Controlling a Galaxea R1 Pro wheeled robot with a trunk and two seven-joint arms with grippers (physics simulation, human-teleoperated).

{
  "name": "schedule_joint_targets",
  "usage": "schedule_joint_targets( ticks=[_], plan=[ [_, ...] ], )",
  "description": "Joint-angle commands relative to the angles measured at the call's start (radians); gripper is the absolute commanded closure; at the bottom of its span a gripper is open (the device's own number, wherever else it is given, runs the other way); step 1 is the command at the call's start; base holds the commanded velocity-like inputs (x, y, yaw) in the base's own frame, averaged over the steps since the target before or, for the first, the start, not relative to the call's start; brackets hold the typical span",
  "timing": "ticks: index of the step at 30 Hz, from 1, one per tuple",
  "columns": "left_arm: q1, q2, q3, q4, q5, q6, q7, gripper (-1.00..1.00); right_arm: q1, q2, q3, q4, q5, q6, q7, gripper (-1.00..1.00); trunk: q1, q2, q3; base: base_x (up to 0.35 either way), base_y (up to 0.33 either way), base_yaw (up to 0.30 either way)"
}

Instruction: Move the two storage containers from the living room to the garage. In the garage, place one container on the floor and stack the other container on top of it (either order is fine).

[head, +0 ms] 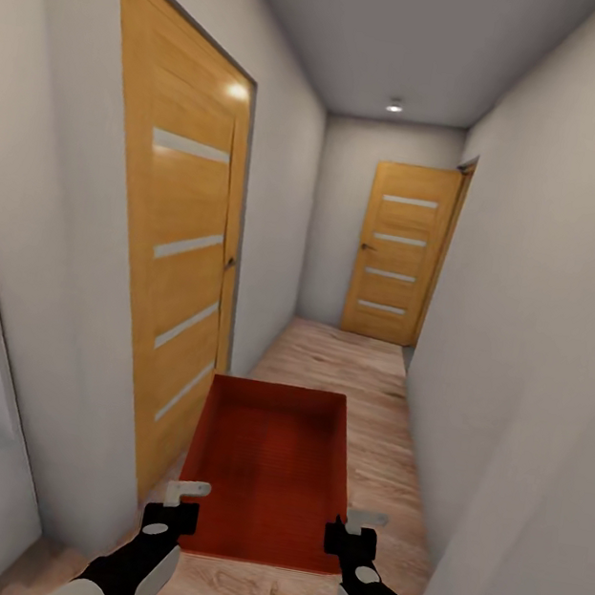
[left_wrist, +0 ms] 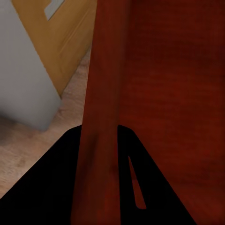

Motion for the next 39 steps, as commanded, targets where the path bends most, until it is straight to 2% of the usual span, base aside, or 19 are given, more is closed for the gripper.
schedule_joint_targets(
  ticks=[1, 19, 39],
  plan=[
    [0.000, 0.049, 0.007, 0.001, 0.022, 0.000, 0.006, 1.00, -0.001, -0.005, -0.058, -0.003, 0.008, -0.029, 0.002, 1.00, 0.001, -0.001, -0.002, 0.322, 0.121, -0.239],
    [0.000, 0.050, 0.007, 0.000, 0.022, 0.000, 0.006, 1.00, -0.001, -0.005, -0.058, -0.003, 0.008, -0.029, 0.001, 1.00, 0.001, -0.001, -0.002, 0.322, 0.121, -0.237],
    [0.000, 0.049, 0.007, 0.001, 0.022, 0.000, 0.006, 1.00, -0.001, -0.005, -0.058, -0.003, 0.009, -0.029, 0.001, 1.00, 0.001, -0.001, -0.002, 0.322, 0.120, -0.028]
  ],
)
